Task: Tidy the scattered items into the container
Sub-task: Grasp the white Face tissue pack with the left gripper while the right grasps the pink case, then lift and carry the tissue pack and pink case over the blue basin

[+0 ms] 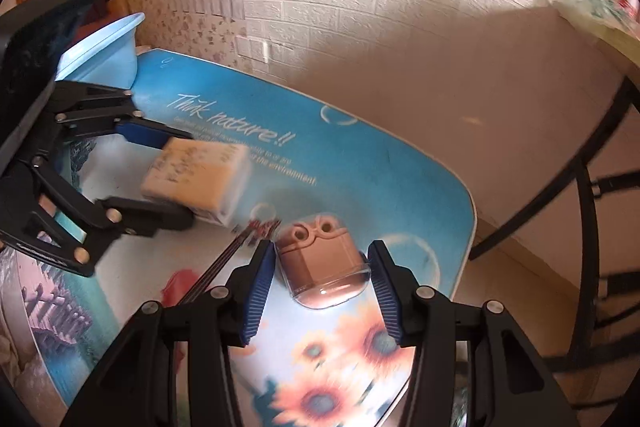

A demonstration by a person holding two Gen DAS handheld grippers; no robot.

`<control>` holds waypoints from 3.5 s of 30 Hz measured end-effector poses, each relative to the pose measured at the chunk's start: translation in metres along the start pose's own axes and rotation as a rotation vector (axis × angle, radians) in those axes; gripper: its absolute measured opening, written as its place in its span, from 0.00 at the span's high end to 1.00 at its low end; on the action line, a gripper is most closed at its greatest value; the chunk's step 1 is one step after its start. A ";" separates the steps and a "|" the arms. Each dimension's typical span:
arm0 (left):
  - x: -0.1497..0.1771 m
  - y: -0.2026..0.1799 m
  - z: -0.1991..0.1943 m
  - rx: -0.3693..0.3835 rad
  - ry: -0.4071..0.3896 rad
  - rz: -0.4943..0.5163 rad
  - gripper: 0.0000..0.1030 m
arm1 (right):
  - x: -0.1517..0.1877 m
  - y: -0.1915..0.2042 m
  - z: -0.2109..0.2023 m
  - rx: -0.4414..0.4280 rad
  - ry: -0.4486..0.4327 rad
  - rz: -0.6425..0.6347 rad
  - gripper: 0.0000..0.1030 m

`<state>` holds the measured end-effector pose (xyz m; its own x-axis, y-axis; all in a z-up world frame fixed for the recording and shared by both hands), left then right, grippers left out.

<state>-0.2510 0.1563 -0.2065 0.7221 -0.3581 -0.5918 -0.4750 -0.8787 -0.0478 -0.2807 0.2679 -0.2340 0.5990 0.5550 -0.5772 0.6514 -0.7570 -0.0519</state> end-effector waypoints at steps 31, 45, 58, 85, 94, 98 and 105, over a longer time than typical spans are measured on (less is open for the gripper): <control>0.136 0.024 -0.117 -0.241 -0.109 -0.413 0.49 | 0.062 0.123 -0.083 0.250 -0.064 0.538 0.52; 0.140 0.016 -0.104 -0.143 -0.111 -0.346 0.48 | 0.066 0.138 -0.070 0.222 -0.058 0.514 0.52; 0.129 0.019 -0.096 -0.117 -0.175 -0.280 0.44 | 0.059 0.140 -0.062 0.156 -0.112 0.432 0.52; 0.101 0.022 -0.164 -0.110 -0.371 -0.289 0.57 | 0.033 0.150 -0.095 0.216 -0.256 0.381 0.59; 0.078 0.065 -0.232 -0.178 -0.461 -0.322 0.57 | -0.018 0.176 -0.110 0.160 -0.293 0.357 0.59; 0.067 0.099 -0.257 -0.202 -0.468 -0.335 0.57 | -0.058 0.198 -0.112 0.115 -0.306 0.312 0.59; 0.064 0.158 -0.299 -0.287 -0.492 -0.351 0.57 | -0.129 0.252 -0.111 0.011 -0.327 0.220 0.59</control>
<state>-0.1300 -0.0999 -0.0115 0.4638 0.0906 -0.8813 -0.0520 -0.9903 -0.1292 -0.1424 0.0440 -0.0826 0.5424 0.2413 -0.8047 0.5179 -0.8503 0.0940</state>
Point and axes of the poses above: each gripper's, at about its wrist camera, not at the fingertips, and z roughly the way its jaws point, y to its left, x to its underside, the point moved 10 cm from there along z, roughly the way its jaws point, and after that the axes turned 2 degrees about -z, right-handed, at the moved point
